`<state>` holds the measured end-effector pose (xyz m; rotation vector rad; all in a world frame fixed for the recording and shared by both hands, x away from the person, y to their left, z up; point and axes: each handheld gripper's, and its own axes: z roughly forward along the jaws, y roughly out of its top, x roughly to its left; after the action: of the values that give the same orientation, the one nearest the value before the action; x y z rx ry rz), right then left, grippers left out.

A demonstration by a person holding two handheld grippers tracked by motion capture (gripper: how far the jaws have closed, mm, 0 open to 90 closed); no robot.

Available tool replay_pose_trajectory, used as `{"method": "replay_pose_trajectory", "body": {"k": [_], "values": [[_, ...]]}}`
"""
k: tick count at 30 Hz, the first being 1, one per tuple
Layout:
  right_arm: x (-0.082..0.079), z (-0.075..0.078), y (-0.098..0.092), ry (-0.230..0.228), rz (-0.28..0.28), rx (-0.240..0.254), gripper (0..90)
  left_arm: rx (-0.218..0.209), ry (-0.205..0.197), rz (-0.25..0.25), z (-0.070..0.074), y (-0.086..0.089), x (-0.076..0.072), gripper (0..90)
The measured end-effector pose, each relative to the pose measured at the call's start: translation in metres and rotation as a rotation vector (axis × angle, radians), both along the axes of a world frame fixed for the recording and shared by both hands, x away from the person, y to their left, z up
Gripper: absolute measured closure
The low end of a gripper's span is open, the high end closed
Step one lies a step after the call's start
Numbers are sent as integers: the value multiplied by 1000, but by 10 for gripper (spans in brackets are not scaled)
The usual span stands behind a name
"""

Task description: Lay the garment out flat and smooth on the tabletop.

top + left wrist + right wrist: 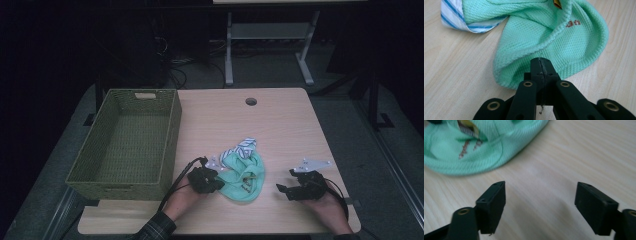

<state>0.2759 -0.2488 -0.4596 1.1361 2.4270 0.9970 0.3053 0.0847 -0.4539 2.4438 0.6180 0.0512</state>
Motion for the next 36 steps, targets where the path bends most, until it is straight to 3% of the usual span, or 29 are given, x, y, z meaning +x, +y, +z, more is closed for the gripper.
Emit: {"method": "replay_pose_trajectory", "body": {"k": [5, 11, 12, 29, 31, 36], "values": [[13, 14, 9, -19, 23, 29, 470, 7, -3, 5, 1, -2, -1, 892], [27, 24, 14, -14, 49, 63, 557, -5, 6, 23, 0, -3, -1, 892], [32, 27, 16, -23, 63, 82, 588, 8, 6, 10, 1, -2, 0, 892], [78, 40, 43, -31, 106, 108, 767, 27, 5, 3, 2, -3, 0, 893], [85, 40, 47, -8, 108, 99, 768, 27, 0, 1, 2, -3, 1, 893], [103, 38, 58, -8, 101, 72, 785, 26, 11, 3, 2, -3, 1, 894]]}}
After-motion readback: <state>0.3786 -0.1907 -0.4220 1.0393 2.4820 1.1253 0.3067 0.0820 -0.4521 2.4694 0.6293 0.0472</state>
